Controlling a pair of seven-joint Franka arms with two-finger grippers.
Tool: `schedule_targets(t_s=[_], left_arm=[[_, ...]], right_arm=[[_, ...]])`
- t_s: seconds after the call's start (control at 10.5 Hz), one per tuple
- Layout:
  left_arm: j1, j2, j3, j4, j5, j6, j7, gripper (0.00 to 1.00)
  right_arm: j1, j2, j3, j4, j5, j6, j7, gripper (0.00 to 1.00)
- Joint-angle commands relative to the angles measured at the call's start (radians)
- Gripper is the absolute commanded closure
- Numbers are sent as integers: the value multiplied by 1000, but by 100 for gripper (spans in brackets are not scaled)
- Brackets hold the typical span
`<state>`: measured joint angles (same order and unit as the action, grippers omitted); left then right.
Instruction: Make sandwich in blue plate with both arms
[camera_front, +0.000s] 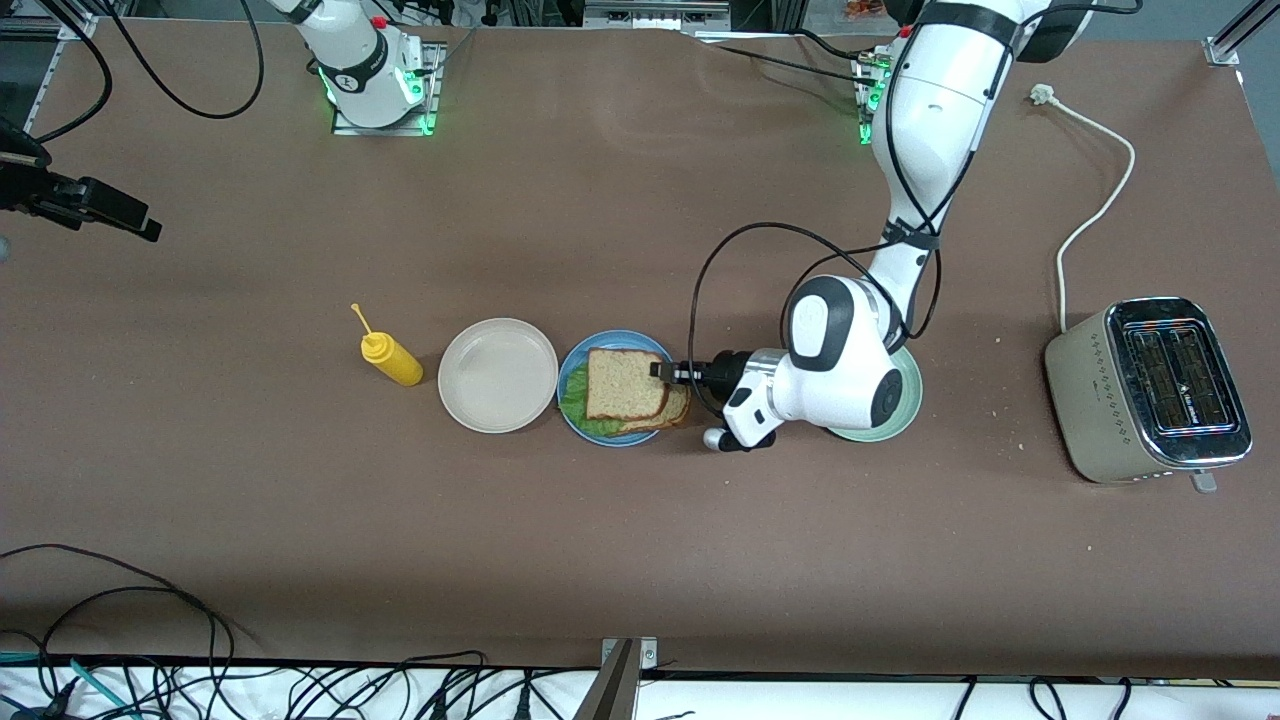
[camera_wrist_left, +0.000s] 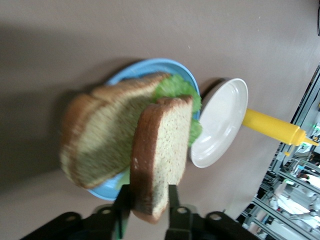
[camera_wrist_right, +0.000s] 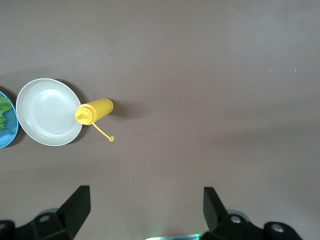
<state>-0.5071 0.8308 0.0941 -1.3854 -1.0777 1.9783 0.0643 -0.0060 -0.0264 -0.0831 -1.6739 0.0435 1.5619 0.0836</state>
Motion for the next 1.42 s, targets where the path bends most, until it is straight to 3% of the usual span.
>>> schedule_targets(t_s=[0.0, 0.38, 0.57, 0.76, 1.14, 1.33], left_arm=[[42, 14, 29, 8, -22, 1, 204, 0], [79, -1, 41, -9, 1, -16, 204, 0], [123, -118, 50, -12, 187, -47, 99, 0], [177, -241, 36, -32, 521, -49, 72, 0], [284, -483, 35, -118, 700, -75, 68, 0], [337, -606, 38, -180, 732, -79, 66, 0]], right_arm=[[14, -7, 3, 2, -21, 13, 42, 0], [15, -7, 8, 3, -22, 18, 39, 0], [15, 0, 6, 9, -22, 23, 42, 0], [11, 11, 0, 29, -11, 21, 41, 0], [11, 54, 3, 89, -33, 20, 39, 0], [12, 59, 5, 91, -27, 21, 29, 0]])
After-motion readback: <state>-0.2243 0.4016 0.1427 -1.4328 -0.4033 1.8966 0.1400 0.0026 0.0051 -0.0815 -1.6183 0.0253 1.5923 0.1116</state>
